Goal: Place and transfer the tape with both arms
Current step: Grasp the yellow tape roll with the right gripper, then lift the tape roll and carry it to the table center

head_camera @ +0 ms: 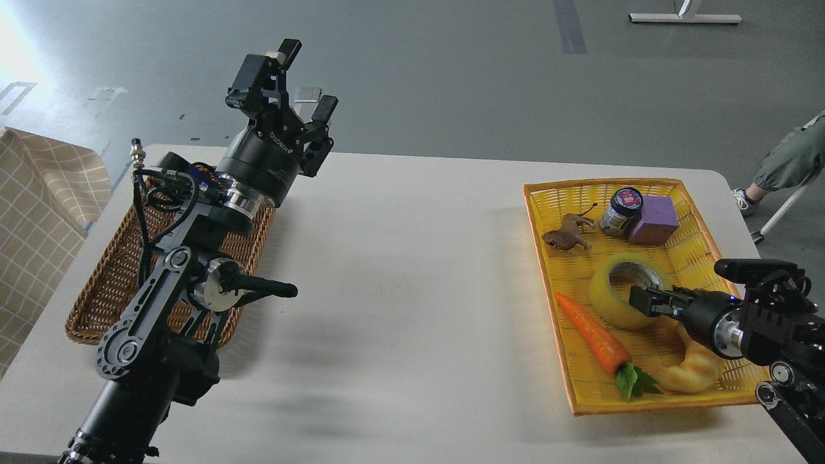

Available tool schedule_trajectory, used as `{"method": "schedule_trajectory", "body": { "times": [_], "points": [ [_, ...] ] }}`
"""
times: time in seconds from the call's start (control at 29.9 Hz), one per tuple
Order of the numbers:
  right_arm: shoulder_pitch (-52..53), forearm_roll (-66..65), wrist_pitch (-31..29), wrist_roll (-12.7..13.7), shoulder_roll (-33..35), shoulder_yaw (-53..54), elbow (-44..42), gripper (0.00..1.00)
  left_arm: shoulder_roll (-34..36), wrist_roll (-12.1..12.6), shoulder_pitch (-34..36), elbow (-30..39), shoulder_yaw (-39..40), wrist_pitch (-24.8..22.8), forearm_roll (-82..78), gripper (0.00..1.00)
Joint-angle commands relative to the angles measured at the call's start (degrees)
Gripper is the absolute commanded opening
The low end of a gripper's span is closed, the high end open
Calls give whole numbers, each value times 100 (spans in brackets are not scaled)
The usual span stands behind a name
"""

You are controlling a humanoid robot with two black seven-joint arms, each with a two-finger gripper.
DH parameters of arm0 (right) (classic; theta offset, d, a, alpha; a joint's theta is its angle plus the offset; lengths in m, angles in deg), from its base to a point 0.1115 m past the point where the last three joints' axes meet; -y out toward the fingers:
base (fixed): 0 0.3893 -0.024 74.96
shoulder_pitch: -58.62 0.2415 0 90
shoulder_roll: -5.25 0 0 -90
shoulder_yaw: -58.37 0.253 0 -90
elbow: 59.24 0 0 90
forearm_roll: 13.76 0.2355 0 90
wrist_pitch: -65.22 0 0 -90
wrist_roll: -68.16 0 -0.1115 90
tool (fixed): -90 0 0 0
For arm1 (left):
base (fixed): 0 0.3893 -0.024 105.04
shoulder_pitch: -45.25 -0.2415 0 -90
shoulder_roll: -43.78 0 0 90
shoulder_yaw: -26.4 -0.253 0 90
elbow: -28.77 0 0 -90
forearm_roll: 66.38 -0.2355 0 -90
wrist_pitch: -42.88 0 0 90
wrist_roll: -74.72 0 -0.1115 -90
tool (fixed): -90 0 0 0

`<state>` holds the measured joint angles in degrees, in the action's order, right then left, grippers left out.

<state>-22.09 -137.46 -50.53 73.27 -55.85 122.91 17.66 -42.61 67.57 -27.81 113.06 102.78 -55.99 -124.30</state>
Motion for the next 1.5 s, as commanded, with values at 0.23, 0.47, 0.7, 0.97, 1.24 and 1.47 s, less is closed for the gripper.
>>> {"method": "schedule_trajectory", "body": {
  "times": [0.23, 0.47, 0.7, 0.97, 1.24, 1.47],
  "points": [
    [-129, 48, -36, -1, 221, 68, 211, 15, -1, -15, -86, 0, -9, 0, 0, 98],
    [-129, 92, -27, -1, 301, 199, 264, 12, -1, -15, -94, 0, -18, 0, 0, 98],
    [-120, 354, -36, -1, 301, 507, 413, 10, -1, -6, -86, 0, -18, 0, 9, 98],
    [256, 1199, -225, -1, 380, 498, 598, 10, -53, 12, -94, -9, -62, 0, 0, 98],
    [1030, 1226, -225, -1, 371, 454, 616, 10, -53, 20, -94, -9, -44, 0, 0, 98],
    [2171, 1225, -225, -1, 55, -264, 528, 9, -97, 29, -129, -9, -9, 0, 9, 98]
  ]
}}
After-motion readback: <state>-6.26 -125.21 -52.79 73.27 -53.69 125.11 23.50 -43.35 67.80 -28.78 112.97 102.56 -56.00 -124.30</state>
